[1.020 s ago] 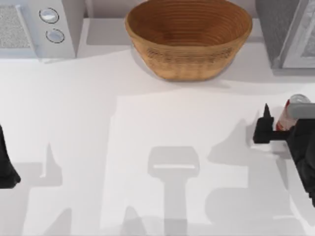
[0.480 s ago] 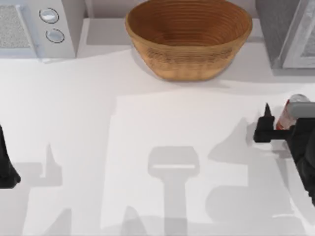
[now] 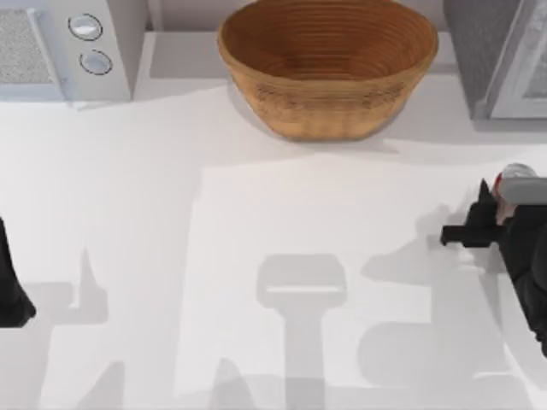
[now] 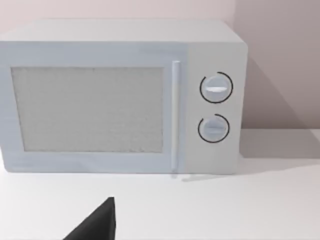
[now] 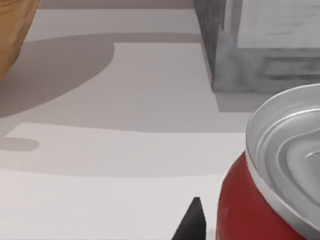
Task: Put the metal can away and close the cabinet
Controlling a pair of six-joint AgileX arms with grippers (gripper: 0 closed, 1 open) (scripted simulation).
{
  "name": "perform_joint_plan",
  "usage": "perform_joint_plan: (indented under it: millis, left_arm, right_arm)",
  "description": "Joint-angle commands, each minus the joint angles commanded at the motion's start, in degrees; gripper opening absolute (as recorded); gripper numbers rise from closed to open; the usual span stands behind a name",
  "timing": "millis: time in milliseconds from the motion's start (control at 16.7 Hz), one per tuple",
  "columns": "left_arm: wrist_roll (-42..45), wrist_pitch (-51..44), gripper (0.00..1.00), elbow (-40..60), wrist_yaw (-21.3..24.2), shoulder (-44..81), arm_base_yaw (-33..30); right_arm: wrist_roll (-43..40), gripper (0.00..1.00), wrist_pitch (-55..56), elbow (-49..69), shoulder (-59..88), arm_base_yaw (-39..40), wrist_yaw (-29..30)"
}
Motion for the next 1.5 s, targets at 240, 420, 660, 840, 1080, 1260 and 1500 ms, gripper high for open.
perform_joint_plan:
  millis: [240,420,660,840,1080,1260,1500]
  left_arm:
    - [0.0,0.0,1.0,0.0,0.0,0.0,0.0]
    - [0.0,0.0,1.0,0.0,0.0,0.0,0.0]
    - [0.0,0.0,1.0,0.0,0.0,0.0,0.0]
    - [0.0,0.0,1.0,0.0,0.0,0.0,0.0]
    - [0.0,0.0,1.0,0.0,0.0,0.0,0.0]
    - [0.0,0.0,1.0,0.0,0.0,0.0,0.0]
    - [0.0,0.0,1.0,0.0,0.0,0.0,0.0]
  right_arm:
    - [0.0,0.0,0.0,0.0,0.0,0.0,0.0]
    - [0.0,0.0,0.0,0.0,0.0,0.0,0.0]
    - [0.0,0.0,0.0,0.0,0.0,0.0,0.0]
    - [0.1,0.0,-0.8,0.0,-0.7,0.0,0.0]
    - [0.1,0.0,-8.5,0.9,-7.6,0.1,-0.1]
    - [0.1,0.0,-18.1,2.0,-16.1,0.1,-0.2]
    - [0.1,0.0,-32.5,3.6,-28.8,0.1,-0.4]
